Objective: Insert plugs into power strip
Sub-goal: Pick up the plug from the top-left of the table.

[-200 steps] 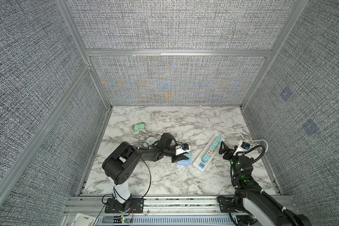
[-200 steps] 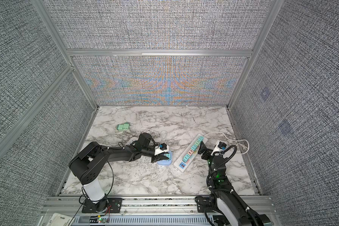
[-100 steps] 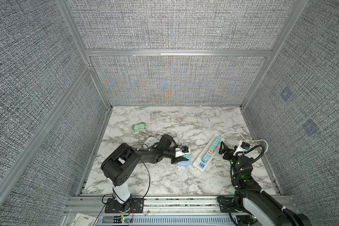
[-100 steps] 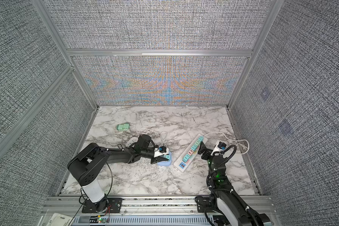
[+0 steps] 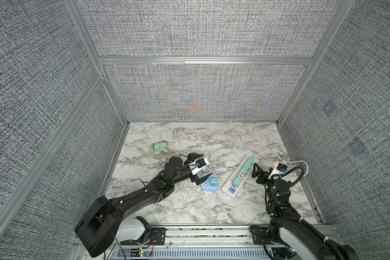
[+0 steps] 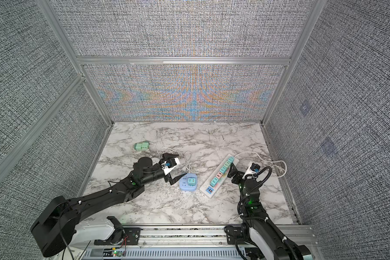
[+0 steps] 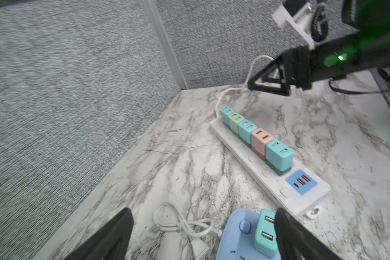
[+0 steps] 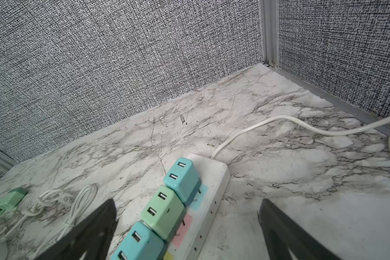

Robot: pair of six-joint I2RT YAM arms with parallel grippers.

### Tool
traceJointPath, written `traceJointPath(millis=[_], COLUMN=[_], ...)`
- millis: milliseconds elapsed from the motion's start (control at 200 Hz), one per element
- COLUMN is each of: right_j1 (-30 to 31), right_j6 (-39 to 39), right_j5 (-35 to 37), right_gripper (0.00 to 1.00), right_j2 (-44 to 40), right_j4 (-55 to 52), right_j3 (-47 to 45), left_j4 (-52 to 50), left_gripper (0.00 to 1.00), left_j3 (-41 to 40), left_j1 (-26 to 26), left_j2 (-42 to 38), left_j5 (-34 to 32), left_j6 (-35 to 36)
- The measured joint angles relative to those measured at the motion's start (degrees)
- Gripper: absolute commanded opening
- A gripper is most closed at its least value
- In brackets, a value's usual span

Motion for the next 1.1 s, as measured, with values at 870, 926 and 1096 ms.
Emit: traceJointPath(millis=[870,926,1096], right_j1=[24.8,27.5,33.5], right_j6=[-1.8,-2.8,-4.3], right_j5=[-1.4,-1.0,-1.4], right_gripper=[0.98,0.97,0.92], right_j2=[9.4,14.7,30.9], right_j4=[-20.3,-20.9,-25.3], right_j3=[29.5,33.9,49.8], left_j4=[-12.1,-9.7,-13.9], left_gripper=[0.99,0.99,0.99], left_j3=[3.0,1.0,6.2], left_j1=[0.1,0.1,4.6], left_j2=[-21.0,-22.4,-20.9], left_j5=[-60.2,-62.7,-66.1], left_j6=[-27.3,-25.8,-27.6])
